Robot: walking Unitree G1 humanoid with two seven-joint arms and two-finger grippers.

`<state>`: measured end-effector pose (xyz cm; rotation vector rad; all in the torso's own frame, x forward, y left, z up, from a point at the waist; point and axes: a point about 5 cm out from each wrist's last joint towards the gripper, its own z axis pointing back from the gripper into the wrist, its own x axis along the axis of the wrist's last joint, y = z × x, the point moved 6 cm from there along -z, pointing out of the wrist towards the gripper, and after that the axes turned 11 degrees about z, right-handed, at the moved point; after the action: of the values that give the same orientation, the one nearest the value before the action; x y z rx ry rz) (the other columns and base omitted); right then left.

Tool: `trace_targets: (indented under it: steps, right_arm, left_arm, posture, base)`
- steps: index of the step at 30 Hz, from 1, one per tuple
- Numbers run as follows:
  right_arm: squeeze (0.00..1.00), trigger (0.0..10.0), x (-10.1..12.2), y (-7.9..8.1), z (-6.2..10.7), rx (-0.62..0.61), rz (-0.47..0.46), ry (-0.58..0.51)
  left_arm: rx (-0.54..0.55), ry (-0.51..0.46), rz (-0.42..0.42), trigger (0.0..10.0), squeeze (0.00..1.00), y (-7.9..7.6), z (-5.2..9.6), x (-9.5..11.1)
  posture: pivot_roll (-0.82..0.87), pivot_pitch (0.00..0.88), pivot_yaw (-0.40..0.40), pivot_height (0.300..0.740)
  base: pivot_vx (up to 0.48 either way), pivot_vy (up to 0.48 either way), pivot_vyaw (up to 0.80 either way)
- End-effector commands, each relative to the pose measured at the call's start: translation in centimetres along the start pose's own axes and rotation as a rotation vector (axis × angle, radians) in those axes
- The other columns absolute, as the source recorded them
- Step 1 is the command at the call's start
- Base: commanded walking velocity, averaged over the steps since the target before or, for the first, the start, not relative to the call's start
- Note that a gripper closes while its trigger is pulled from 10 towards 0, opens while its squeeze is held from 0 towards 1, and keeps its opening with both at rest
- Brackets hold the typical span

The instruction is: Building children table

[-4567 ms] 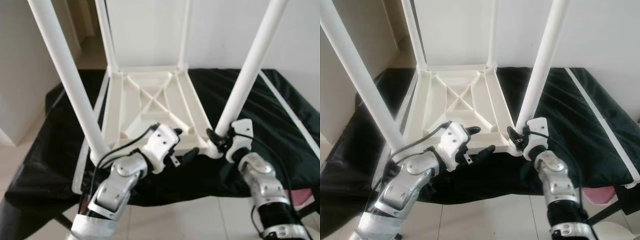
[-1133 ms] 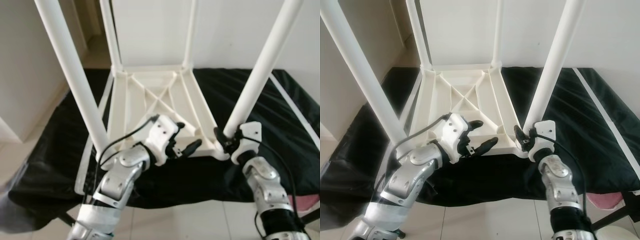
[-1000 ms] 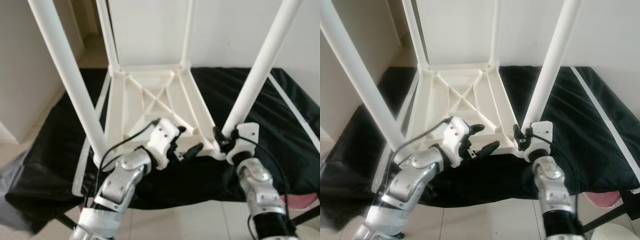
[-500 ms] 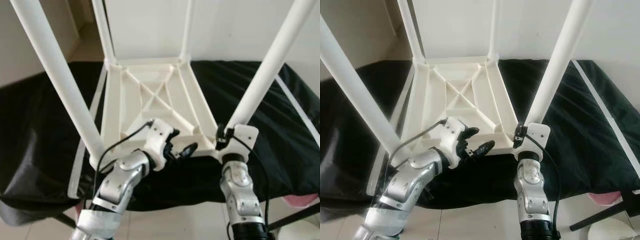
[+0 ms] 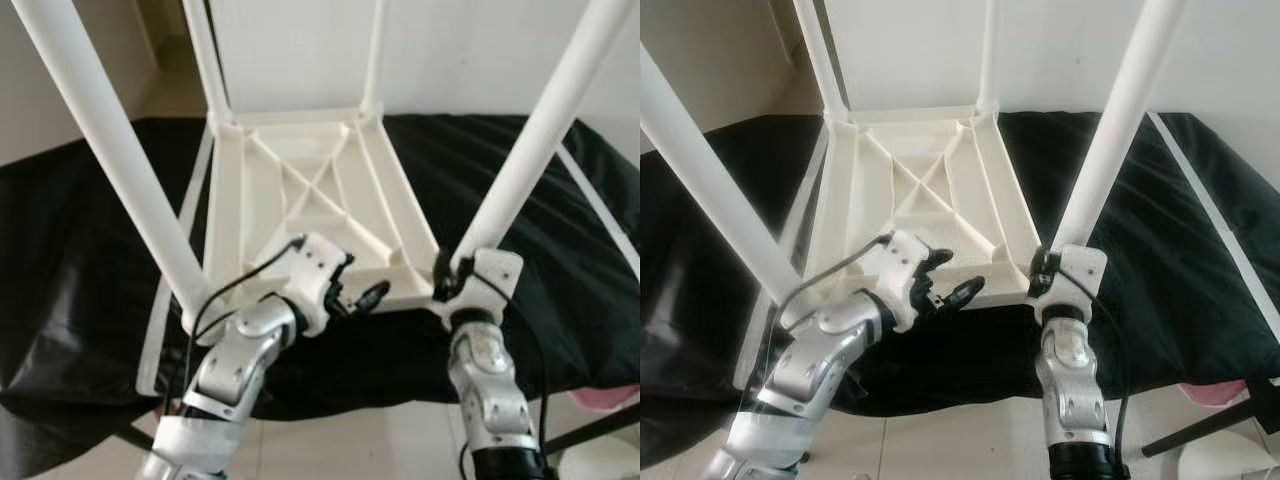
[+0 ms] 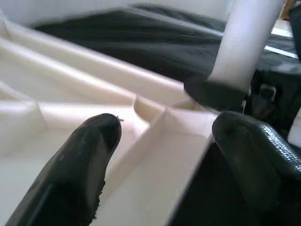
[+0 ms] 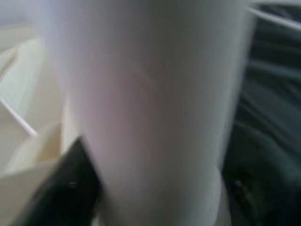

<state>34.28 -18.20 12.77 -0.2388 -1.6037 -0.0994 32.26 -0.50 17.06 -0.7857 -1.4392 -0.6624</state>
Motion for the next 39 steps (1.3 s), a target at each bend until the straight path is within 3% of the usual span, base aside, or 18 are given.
trace_targets:
  steps: [1,7,13,14,19,21,23,35,36,37,38,39]
  right_arm:
    - [1.00,10.0,-0.5,-0.5,0.1,-0.001,-0.011,0.016]
    - [1.00,10.0,0.3,-1.1,0.0,0.051,0.002,-0.037]
    - [1.00,10.0,1.5,-1.6,-0.1,0.196,-0.011,-0.099]
    - [0.00,10.0,1.9,-1.5,-0.3,0.291,0.003,-0.124]
    - [0.00,10.0,2.3,-1.2,-0.4,0.403,0.047,-0.151]
    - [0.00,10.0,2.6,-0.6,-0.8,0.513,0.145,-0.178]
    - [0.00,10.0,2.6,-0.4,-1.0,0.543,0.182,-0.188]
    - [0.00,10.0,2.0,1.6,-2.4,0.728,0.248,-0.156]
    - [0.00,1.4,1.8,1.6,-2.4,0.736,0.254,-0.157]
    - [0.00,1.4,1.6,1.6,-2.4,0.742,0.257,-0.158]
    - [0.00,0.0,1.6,1.6,-2.4,0.745,0.258,-0.159]
    - [0.00,0.0,1.4,1.5,-2.4,0.747,0.259,-0.154]
  left_arm:
    - [0.059,-0.029,-0.049,10.0,0.00,0.6,0.0,0.5]
    - [0.026,-0.004,-0.025,10.0,0.00,0.7,-0.3,0.3]
    - [-0.065,0.011,-0.007,10.0,0.00,-0.6,-0.2,0.1]
    - [-0.124,0.036,0.005,10.0,0.00,-1.5,-0.1,-0.4]
    - [-0.190,0.048,0.043,10.0,0.00,-2.5,0.0,-0.7]
    - [-0.250,0.090,0.028,10.0,0.00,-3.5,0.1,-1.4]
    - [-0.263,0.107,0.012,10.0,0.00,-3.7,0.2,-1.7]
    - [-0.277,0.134,-0.020,10.0,0.00,-4.1,0.0,-2.3]
    - [-0.277,0.134,-0.020,10.0,0.00,-4.1,0.0,-2.3]
    - [-0.278,0.134,-0.020,10.0,0.00,-4.2,0.0,-2.3]
    - [-0.278,0.134,-0.020,10.0,0.00,-4.2,0.0,-2.2]
    - [-0.277,0.134,-0.021,10.0,0.00,-4.2,0.1,-2.2]
  posture:
    - [-0.06,0.050,0.017,0.740]
    - [-0.07,0.034,0.023,0.740]
    - [-0.07,0.025,0.030,0.740]
    - [-0.08,0.025,0.035,0.740]
    - [-0.08,0.023,0.039,0.740]
    - [-0.09,0.016,0.045,0.740]
    - [-0.09,0.016,0.045,0.740]
    - [-0.08,0.016,0.035,0.740]
    - [-0.08,0.015,0.030,0.740]
    - [-0.08,0.015,0.030,0.740]
    - [-0.08,0.015,0.030,0.740]
    - [-0.07,0.012,0.024,0.740]
  base:
    - [0.000,0.000,0.00]
    - [0.000,0.000,0.00]
    - [0.000,0.000,0.00]
    - [0.000,0.000,0.00]
    - [0.000,0.000,0.00]
    - [0.000,0.000,0.00]
    - [0.000,0.000,0.00]
    - [0.000,0.000,0.00]
    - [0.000,0.000,0.00]
    - [0.000,0.000,0.00]
    - [0.000,0.000,0.00]
    - [0.000,0.000,0.00]
